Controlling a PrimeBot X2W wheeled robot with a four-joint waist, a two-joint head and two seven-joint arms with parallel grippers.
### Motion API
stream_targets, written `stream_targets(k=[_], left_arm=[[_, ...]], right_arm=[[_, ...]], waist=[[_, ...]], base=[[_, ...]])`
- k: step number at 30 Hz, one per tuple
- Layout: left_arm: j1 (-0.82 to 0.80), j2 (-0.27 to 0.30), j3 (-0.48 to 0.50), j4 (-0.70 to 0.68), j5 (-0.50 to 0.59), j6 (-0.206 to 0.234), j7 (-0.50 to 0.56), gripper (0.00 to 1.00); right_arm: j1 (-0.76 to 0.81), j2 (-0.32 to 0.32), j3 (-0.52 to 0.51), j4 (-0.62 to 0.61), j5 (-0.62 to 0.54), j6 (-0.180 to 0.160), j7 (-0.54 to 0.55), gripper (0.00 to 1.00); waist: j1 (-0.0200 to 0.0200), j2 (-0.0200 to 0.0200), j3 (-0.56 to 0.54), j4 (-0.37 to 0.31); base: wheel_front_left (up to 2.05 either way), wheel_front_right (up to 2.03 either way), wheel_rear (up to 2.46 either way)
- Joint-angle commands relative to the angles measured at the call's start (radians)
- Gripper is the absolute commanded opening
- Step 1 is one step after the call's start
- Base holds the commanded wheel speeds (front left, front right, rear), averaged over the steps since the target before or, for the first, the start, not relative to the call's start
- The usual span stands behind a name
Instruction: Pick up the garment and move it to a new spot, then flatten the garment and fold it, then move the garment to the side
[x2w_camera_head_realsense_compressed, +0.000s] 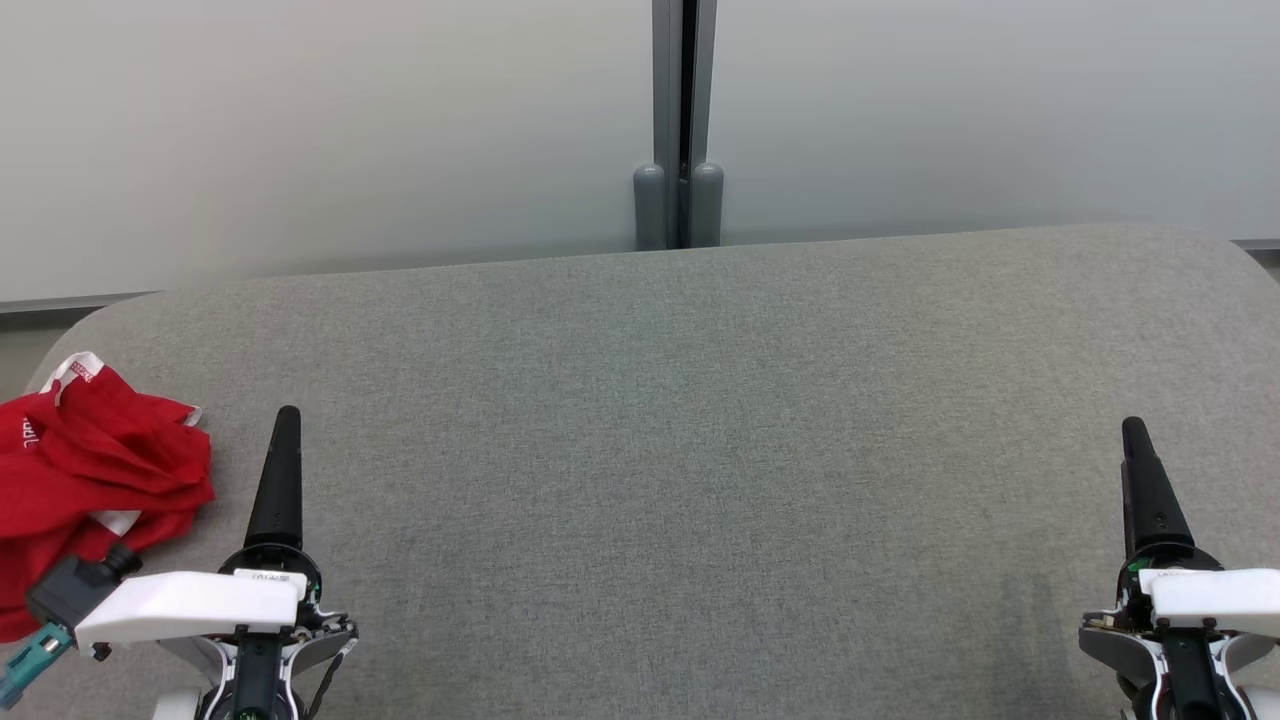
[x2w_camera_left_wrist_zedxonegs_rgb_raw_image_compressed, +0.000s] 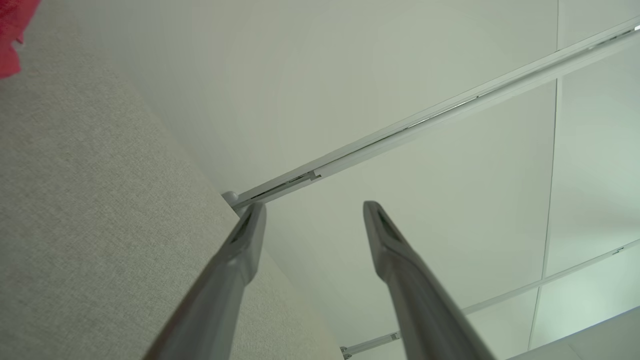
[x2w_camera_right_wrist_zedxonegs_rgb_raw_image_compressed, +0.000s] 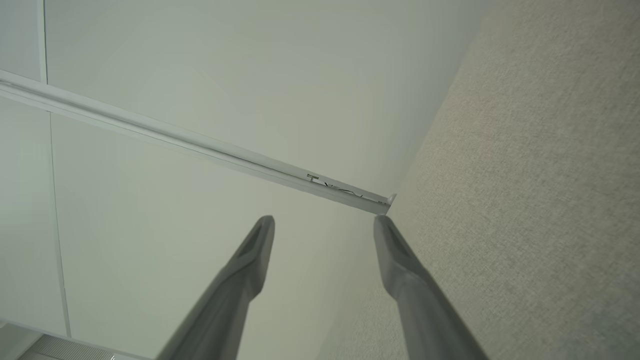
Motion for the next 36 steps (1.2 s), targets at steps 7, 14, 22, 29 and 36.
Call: stream_targets(k=[7, 14, 22, 29, 36], left_arm=[[-0.025, 0.01, -0.012, -0.042, 0.147, -0.001, -0.027, 1.0], [-0.014, 0.014, -0.019, -0.052, 0.295, -0.001, -0.052, 1.0], [0.004, 0.021, -0.028, -0.051, 0.442, 0.001, -0.079, 1.0], [0.012, 0.022, -0.041, -0.041, 0.551, 0.006, -0.101, 1.0], [0.016, 0.026, -0.056, -0.029, 0.643, 0.012, -0.119, 1.0]], right_arm=[[-0.03, -0.023, 0.016, -0.022, -0.132, 0.0, -0.031, 1.0], [-0.029, -0.033, 0.027, -0.027, -0.289, 0.0, -0.054, 1.0], [-0.028, -0.043, 0.042, -0.03, -0.453, 0.0, -0.064, 1.0], [-0.025, -0.049, 0.055, -0.028, -0.589, 0.0, -0.071, 1.0], [-0.021, -0.051, 0.065, -0.021, -0.686, 0.0, -0.073, 1.0]], waist=[[0.0, 0.0, -0.003, 0.0], [0.0, 0.0, -0.007, 0.002], [0.0, 0.0, -0.01, 0.002], [0.0, 0.0, -0.01, 0.004], [0.0, 0.0, -0.01, 0.008]], base=[[0.0, 0.0, 0.0], [0.0, 0.0, 0.0], [0.0, 0.0, 0.0], [0.0, 0.0, 0.0], [0.0, 0.0, 0.0]])
